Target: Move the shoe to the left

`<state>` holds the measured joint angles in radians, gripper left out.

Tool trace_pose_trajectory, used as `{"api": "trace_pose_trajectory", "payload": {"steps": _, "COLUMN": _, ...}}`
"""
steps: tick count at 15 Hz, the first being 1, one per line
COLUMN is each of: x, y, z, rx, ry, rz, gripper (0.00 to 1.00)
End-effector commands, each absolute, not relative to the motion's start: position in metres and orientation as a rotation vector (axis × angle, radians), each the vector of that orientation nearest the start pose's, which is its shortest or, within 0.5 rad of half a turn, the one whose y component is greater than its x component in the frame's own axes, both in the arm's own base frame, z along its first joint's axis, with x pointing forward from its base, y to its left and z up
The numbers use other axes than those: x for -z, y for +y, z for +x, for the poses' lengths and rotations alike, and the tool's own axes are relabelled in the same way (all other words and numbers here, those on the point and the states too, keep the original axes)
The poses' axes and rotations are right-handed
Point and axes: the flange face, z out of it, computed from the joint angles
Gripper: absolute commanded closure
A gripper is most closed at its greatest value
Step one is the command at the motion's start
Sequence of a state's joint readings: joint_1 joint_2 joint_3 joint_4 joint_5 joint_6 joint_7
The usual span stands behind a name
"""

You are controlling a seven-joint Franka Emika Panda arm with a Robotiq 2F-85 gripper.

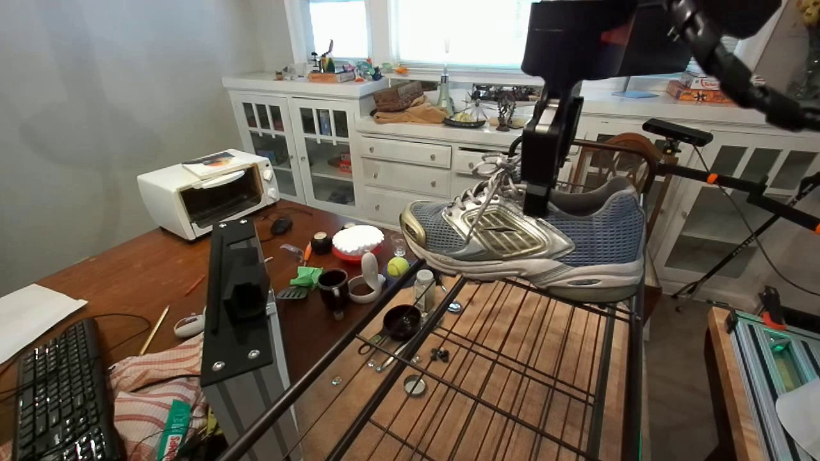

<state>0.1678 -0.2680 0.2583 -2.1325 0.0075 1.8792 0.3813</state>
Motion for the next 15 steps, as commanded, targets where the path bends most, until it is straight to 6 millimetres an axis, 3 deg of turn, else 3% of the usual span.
{"api": "trace_pose_trajectory", "payload": {"steps": 1, "x": -0.514, "y": 0.196, "z": 0.422, "rx": 0.051, "ry": -0.08, "rz": -3.129, "gripper": 0.93}}
{"api": "trace_pose_trajectory", "payload": {"steps": 10, "x": -0.498, "y": 0.191, "z": 0.427, "rx": 0.112, "ry": -0.182, "rz": -3.078, "gripper": 0.93}}
{"api": "trace_pose_trajectory", "payload": {"steps": 11, "x": -0.495, "y": 0.191, "z": 0.427, "rx": 0.109, "ry": -0.194, "rz": -3.079, "gripper": 0.58}}
{"api": "trace_pose_trajectory", "payload": {"steps": 12, "x": -0.494, "y": 0.191, "z": 0.426, "rx": 0.101, "ry": -0.201, "rz": -3.08, "gripper": 0.44}}
{"api": "trace_pose_trajectory", "payload": {"steps": 15, "x": -0.494, "y": 0.191, "z": 0.425, "rx": 0.089, "ry": -0.207, "rz": -3.078, "gripper": 0.22}}
